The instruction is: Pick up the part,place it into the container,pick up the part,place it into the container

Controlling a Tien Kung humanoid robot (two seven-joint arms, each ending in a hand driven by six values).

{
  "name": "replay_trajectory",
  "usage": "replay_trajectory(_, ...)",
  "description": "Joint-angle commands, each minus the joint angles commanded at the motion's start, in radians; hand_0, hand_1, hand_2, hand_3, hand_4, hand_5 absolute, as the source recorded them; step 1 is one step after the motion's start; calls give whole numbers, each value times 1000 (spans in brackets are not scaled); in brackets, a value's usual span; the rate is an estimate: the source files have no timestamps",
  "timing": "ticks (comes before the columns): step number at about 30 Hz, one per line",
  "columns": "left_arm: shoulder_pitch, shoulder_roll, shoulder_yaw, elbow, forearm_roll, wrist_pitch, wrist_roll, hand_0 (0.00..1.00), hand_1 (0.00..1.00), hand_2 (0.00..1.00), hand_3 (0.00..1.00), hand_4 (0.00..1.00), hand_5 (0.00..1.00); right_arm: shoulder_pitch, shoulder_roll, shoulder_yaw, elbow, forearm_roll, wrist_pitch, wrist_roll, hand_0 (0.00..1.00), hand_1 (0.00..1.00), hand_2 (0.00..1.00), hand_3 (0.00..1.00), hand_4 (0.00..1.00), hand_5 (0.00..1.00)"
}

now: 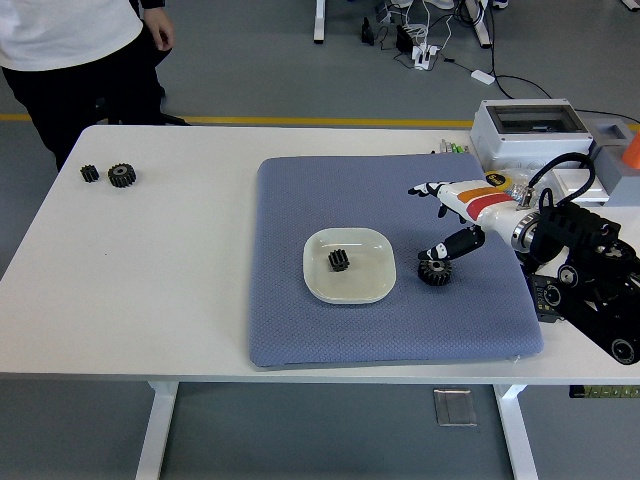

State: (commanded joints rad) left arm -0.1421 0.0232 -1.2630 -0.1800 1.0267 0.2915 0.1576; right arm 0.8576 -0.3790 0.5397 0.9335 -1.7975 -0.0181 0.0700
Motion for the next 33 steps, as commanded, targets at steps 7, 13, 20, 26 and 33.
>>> replay_trajectory(7, 2, -3, 10, 0, -9, -2, 1, 604, 573, 649, 558, 652, 572, -21, -27, -16, -18, 2, 32, -9, 484, 620, 829, 859, 998, 338)
replay_trajectory(13, 3, -5, 16, 0, -19, -2, -1, 605, 582, 653, 557, 651, 571, -36, -5, -23, -42, 18, 22, -3, 505, 615, 829, 845, 998, 338)
replay_trajectory(20, 6, -7, 22, 0, -24, -3, -1, 614, 584, 654, 557, 651, 572, -23, 45, -64, -86, 52, 15, -6, 503, 600, 812, 845, 998, 341)
replay_trajectory(26, 8, -6, 26, 0, -23, -5, 1, 615, 581, 654, 558, 651, 573, -18, 69, -98, -102, 67, -2, -6, 474, 591, 784, 830, 998, 343)
replay_trajectory(33, 11, -5, 28, 0, -22, -6, 3, 616, 582, 654, 558, 651, 572, -25, 72, -120, -101, 72, -57, 8, 350, 486, 631, 532, 861, 300)
